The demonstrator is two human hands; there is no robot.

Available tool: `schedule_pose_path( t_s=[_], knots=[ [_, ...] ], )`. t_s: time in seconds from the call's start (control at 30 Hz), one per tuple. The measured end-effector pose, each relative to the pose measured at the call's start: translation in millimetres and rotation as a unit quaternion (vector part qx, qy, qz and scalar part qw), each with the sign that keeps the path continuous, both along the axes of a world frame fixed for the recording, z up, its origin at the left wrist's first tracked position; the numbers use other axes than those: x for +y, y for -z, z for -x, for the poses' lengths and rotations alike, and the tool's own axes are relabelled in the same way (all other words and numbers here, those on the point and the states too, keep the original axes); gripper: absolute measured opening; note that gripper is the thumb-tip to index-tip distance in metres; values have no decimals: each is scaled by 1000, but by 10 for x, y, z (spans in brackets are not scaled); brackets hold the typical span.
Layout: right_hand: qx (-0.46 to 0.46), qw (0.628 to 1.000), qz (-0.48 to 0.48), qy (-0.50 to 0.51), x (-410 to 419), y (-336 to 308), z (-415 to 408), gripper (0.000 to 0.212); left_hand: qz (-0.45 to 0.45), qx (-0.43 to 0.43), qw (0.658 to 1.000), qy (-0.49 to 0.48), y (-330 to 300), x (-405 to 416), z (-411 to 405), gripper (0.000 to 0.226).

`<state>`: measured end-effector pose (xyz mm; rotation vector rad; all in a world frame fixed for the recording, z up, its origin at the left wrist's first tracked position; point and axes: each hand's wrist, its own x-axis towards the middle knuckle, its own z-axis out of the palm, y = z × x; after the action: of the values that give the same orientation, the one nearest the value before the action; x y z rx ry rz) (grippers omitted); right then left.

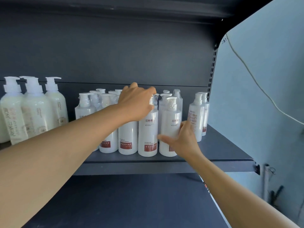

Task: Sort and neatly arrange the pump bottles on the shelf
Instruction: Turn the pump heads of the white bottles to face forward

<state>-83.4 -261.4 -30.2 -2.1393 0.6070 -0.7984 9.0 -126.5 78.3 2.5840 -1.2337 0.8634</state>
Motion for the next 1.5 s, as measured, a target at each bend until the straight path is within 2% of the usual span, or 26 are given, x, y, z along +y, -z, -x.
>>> schedule_pose_path(
  t_s=[0.13, 0.3, 0.4, 0.53, 0.63, 0.87, 1.17, 1.5],
  knots=[
    [43, 992, -74, -93, -61, 188, 150, 76, 8, -10, 1000, 18, 54, 101, 2, 52],
    [41, 994, -20, -96, -56, 240, 186, 61, 111, -50, 991, 59, 424, 267, 49, 76],
    [38, 996, 4, -78, -4, 253, 147, 60, 152, -74, 985, 38, 805, 326, 70, 87],
    [57, 996, 48, -56, 22, 292, 133, 60, 160, -43, 986, 9, 1147, 310, 76, 99],
    [85, 992, 70, -53, 24, 309, 156, 58, 179, -26, 983, 34, 1154, 282, 100, 106],
    [86, 993, 73, -34, 73, 328, 164, 53, 37, -64, 997, 34, 949, 235, 67, 118],
    [98, 994, 22, -51, -11, 283, 165, 49, 51, -89, 995, 7, 967, 58, 59, 118],
    [109, 991, 67, -39, 40, 307, 159, 47, 53, -86, 995, -3, 1045, 140, 85, 125]
  ],
)
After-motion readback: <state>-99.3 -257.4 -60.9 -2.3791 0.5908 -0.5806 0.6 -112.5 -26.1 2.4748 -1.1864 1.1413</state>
